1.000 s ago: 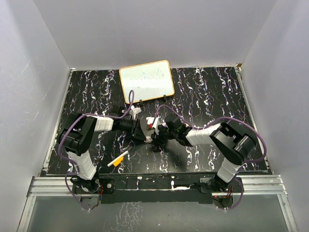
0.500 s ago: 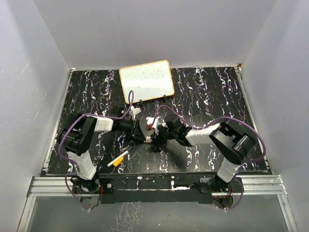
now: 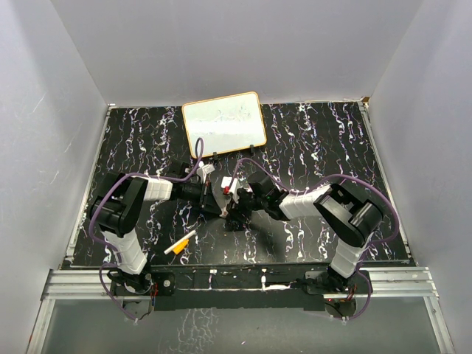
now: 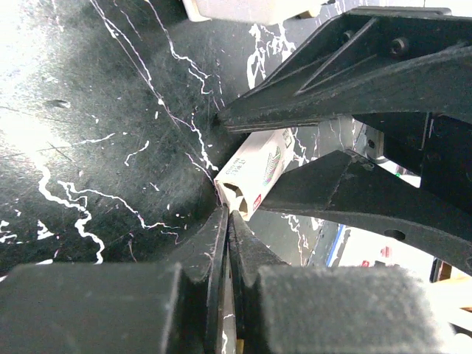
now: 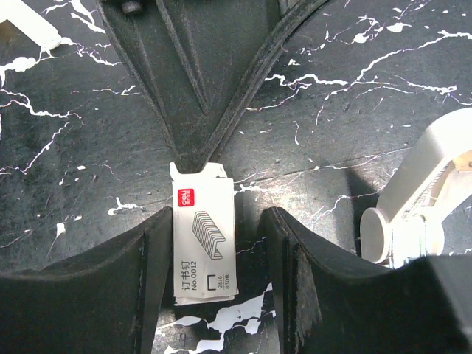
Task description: Load the staples into the stapler
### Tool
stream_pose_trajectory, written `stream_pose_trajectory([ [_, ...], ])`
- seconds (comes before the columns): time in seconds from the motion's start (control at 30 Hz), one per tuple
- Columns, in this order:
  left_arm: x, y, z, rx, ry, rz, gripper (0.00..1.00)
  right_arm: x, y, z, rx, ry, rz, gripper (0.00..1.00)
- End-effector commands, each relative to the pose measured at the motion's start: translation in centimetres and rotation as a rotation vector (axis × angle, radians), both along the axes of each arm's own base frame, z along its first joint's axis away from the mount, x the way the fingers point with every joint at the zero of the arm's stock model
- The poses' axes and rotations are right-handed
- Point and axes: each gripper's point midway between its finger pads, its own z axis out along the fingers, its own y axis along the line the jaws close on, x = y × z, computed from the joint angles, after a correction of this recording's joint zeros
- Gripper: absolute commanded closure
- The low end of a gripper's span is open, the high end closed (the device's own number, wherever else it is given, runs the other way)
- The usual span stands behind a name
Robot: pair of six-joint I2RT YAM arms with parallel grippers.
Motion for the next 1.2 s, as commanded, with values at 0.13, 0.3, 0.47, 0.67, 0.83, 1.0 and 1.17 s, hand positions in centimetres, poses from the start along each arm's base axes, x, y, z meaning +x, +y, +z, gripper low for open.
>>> stream_pose_trajectory([
  [0.13, 0.7, 0.4, 0.4, 0.047, -0.004, 0.003, 1.00, -1.3, -1.9, -2.1, -0.120, 0.101, -0.025, 0.50],
  [0.3, 1.0, 0.8, 0.4, 0.088, -0.005, 0.008, 1.00, -1.1, -1.6, -1.4, -0.128, 0.127, -0.035, 0.55],
  [0.47, 1.4, 1.1, 0.3, 0.114, 0.002, 0.011, 1.00, -1.1, -1.7, -1.3, -0.133, 0.138, -0.047, 0.57],
  [0.67, 1.8, 1.4, 0.2, 0.126, 0.013, 0.018, 1.00, -1.1, -1.7, -1.7, -0.138, 0.148, -0.058, 0.60],
  [0.83, 2.1, 1.9, 0.4, 0.137, 0.010, 0.031, 1.00, -1.1, -1.7, -2.2, -0.147, 0.147, -0.063, 0.63],
  [1.0, 2.4, 2.5, 0.4, 0.155, 0.000, 0.033, 1.00, -1.2, -1.8, -2.2, -0.143, 0.142, -0.064, 0.65],
  [1.17, 2.8, 3.2, 0.3, 0.190, -0.018, 0.032, 1.00, -1.3, -1.8, -2.3, -0.141, 0.140, -0.063, 0.64],
])
